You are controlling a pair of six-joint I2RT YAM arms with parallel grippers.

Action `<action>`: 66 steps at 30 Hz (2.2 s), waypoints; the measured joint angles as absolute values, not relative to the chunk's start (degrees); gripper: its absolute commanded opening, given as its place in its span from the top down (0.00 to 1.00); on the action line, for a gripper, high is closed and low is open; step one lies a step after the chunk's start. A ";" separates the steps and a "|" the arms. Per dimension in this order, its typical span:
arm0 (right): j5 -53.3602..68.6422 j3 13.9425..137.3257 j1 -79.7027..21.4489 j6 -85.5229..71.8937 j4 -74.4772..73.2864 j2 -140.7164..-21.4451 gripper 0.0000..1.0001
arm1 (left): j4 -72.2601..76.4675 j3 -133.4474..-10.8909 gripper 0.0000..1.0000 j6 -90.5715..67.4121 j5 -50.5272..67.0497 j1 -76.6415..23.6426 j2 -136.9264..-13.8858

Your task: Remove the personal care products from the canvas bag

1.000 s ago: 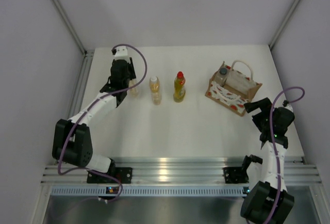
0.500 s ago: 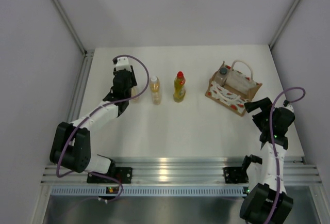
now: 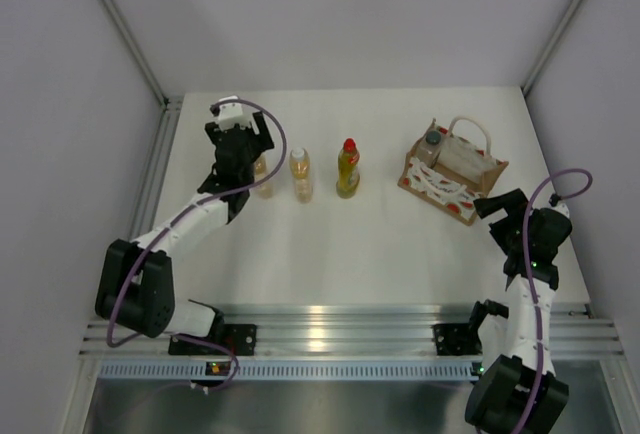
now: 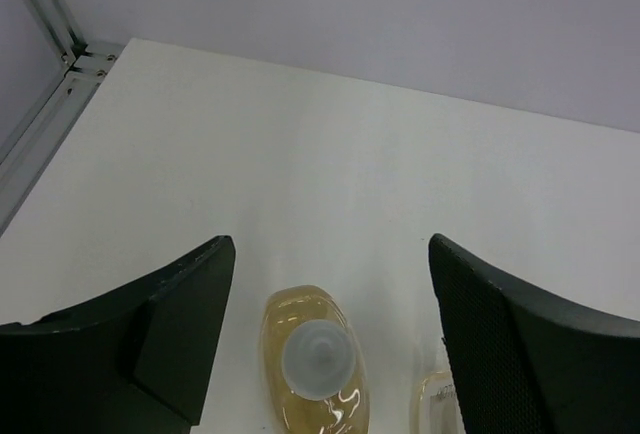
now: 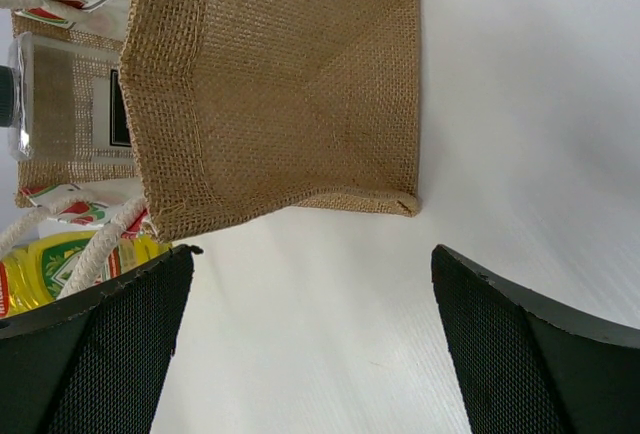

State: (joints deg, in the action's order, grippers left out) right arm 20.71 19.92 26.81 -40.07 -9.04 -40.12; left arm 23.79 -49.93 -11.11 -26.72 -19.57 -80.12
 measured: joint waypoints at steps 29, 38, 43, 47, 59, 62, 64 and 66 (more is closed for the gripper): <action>19.94 19.92 26.81 -39.99 -9.13 -39.22 0.00 | -9.08 -100.20 0.04 -11.44 -5.89 -48.51 -102.83; 19.14 19.92 26.81 -39.51 -9.26 -39.20 0.01 | -14.46 -113.49 0.26 -10.61 -2.44 -53.58 -116.75; 19.09 19.92 26.81 -38.74 -9.30 -39.18 0.00 | -15.18 -119.33 0.27 -10.61 -4.14 -53.84 -123.35; 19.07 19.92 26.81 -38.50 -9.34 -39.13 0.01 | -15.79 -122.06 0.27 -10.81 -6.55 -53.82 -127.02; 18.90 19.92 26.81 -38.46 -9.43 -39.05 0.00 | -17.82 -126.69 0.27 -11.42 -9.82 -53.71 -133.10; 18.90 19.92 26.81 -38.48 -9.43 -39.05 0.01 | -18.17 -127.85 0.27 -11.42 -10.85 -53.71 -134.04; 18.90 19.92 26.81 -38.48 -9.43 -39.05 0.01 | -18.26 -128.51 0.26 -11.40 -11.79 -53.71 -134.72; 18.90 19.92 26.81 -38.48 -9.43 -39.05 0.01 | -18.22 -128.60 0.26 -11.42 -12.10 -53.67 -135.44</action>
